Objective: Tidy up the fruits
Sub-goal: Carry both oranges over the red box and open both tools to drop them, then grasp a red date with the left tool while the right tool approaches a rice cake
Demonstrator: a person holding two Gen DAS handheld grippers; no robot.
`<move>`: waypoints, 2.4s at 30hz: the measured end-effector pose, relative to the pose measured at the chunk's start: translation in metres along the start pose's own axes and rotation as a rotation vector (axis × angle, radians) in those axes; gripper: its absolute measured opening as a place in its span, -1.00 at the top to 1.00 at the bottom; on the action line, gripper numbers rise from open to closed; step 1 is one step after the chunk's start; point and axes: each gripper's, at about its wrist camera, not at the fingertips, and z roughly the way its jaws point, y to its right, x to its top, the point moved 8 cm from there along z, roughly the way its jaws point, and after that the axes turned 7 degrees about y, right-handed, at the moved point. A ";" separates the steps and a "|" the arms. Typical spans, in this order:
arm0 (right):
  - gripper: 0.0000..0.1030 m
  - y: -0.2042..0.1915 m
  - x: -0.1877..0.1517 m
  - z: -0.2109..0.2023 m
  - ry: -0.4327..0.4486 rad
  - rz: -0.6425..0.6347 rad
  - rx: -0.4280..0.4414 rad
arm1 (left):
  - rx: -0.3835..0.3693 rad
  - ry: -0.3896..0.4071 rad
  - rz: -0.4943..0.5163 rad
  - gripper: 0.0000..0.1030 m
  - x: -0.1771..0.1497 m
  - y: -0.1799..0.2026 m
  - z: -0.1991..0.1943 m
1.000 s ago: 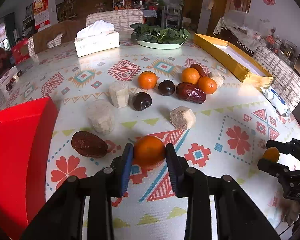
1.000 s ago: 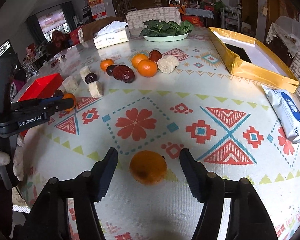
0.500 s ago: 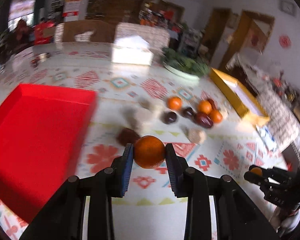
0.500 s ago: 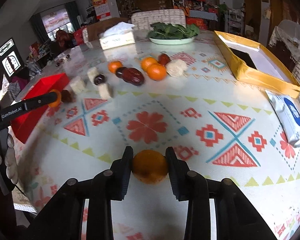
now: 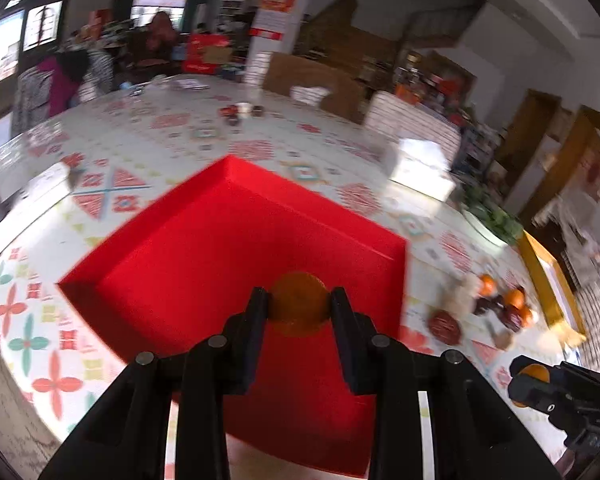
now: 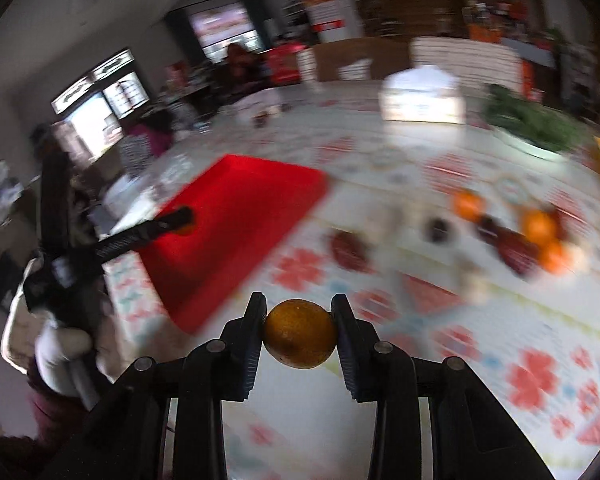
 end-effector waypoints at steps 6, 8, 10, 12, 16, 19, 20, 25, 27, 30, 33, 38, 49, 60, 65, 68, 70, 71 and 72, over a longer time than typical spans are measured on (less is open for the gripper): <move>0.28 -0.057 0.013 0.064 -0.070 -0.052 0.097 | 0.069 -0.019 -0.062 0.39 0.001 -0.046 0.008; 0.28 -0.071 0.011 0.083 -0.098 -0.065 0.115 | 0.079 -0.022 -0.076 0.39 0.001 -0.056 0.010; 0.28 -0.080 0.011 0.097 -0.117 -0.074 0.121 | 0.084 -0.025 -0.083 0.38 0.002 -0.063 0.011; 0.28 -0.088 0.009 0.111 -0.133 -0.085 0.124 | 0.086 -0.027 -0.089 0.38 0.003 -0.067 0.013; 0.27 -0.095 0.006 0.125 -0.152 -0.087 0.123 | 0.085 -0.027 -0.118 0.38 0.004 -0.073 0.010; 0.00 -0.097 0.009 0.123 -0.137 -0.082 0.125 | 0.076 -0.022 -0.140 0.25 0.006 -0.076 0.007; -0.18 -0.097 0.012 0.120 -0.123 -0.081 0.126 | 0.075 -0.017 -0.145 0.15 0.007 -0.076 0.004; -0.30 -0.093 0.024 0.099 -0.059 -0.079 0.112 | 0.062 0.011 -0.145 0.09 0.014 -0.067 -0.007; -0.30 -0.086 0.028 0.086 -0.033 -0.065 0.105 | 0.053 0.019 -0.135 0.05 0.016 -0.060 -0.011; -0.30 -0.071 0.033 0.064 0.012 -0.046 0.079 | 0.039 0.027 -0.113 -0.03 0.017 -0.046 -0.017; -0.31 -0.045 0.039 0.034 0.072 -0.002 0.045 | 0.012 0.032 -0.084 -0.05 0.018 -0.026 -0.023; -0.46 0.016 0.043 -0.015 0.177 0.090 -0.053 | -0.030 0.029 -0.033 -0.15 0.013 0.008 -0.027; -0.47 0.143 0.009 -0.061 0.128 0.274 -0.263 | -0.141 -0.033 0.098 -0.15 -0.016 0.088 -0.019; -0.08 0.151 -0.005 -0.004 0.025 0.176 -0.321 | -0.209 -0.131 0.253 -0.15 -0.059 0.151 0.001; 0.33 0.156 -0.010 0.010 0.023 0.169 -0.307 | -0.195 -0.165 0.292 -0.15 -0.069 0.162 0.021; 0.49 0.160 -0.010 0.009 0.037 0.192 -0.280 | -0.178 -0.186 0.303 -0.15 -0.073 0.165 0.034; 0.53 0.158 -0.008 0.006 0.051 0.192 -0.271 | -0.171 -0.194 0.312 -0.15 -0.075 0.168 0.042; 0.54 0.158 -0.008 0.005 0.057 0.192 -0.267 | -0.168 -0.196 0.317 -0.15 -0.075 0.169 0.046; 0.54 0.157 -0.008 0.005 0.060 0.192 -0.266 | -0.166 -0.198 0.321 -0.15 -0.075 0.171 0.049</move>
